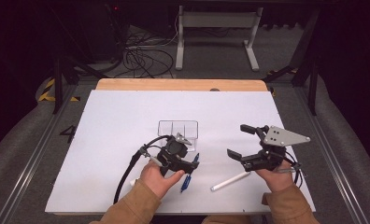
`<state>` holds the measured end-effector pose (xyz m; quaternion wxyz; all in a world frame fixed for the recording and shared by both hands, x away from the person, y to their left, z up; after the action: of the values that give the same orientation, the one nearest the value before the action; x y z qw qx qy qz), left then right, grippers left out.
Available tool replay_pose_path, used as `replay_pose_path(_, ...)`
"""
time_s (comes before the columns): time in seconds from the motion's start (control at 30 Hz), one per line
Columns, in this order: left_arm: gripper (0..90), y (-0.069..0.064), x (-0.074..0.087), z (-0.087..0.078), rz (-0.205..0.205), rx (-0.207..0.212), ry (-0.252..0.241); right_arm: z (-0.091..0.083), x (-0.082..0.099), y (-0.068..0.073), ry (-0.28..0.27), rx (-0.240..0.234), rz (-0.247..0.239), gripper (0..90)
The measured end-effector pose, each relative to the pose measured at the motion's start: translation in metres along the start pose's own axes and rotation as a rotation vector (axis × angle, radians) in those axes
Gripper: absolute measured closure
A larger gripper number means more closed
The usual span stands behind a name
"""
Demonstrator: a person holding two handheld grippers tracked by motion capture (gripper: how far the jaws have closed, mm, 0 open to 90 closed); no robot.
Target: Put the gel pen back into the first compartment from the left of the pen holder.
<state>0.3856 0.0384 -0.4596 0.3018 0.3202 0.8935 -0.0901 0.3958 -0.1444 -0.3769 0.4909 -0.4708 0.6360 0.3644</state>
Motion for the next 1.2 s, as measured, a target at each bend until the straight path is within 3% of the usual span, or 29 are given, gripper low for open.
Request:
replay_pose_path(0.3, 42.0, -0.002, 0.001, 0.006, -0.024, 0.031, 0.061, 0.0, 0.0, 0.0, -0.001, -0.001, 0.0, 7.1)
replay_pose_path(0.6, 45.1, -0.002, 0.002, 0.013, -0.025, 0.003, 0.08, 0.0, -0.001, 0.0, -0.003, -0.001, -0.002, 7.1)
replay_pose_path(0.8, 50.2, -0.001, 0.005, 0.023, 0.018, -0.049, 0.09, 0.0, 0.0, 0.001, 0.0, -0.001, -0.004, 7.0)
replay_pose_path(1.2, 53.0, -0.003, 0.008, 0.042, -0.028, -0.034, 0.137, 0.001, 0.0, 0.001, 0.002, -0.007, -0.008, 6.9)
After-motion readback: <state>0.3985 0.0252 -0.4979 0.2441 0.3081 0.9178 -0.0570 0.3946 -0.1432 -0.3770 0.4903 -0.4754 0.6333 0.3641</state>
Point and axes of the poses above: each handheld gripper's, and its own axes: z roughly forward along the jaws, x roughly out of its underside, y roughly to its left, the point moved 8 cm from there along z, roughly forward along the jaws, and after that the axes turned 15 degrees about -x, right-handed, at the moved point
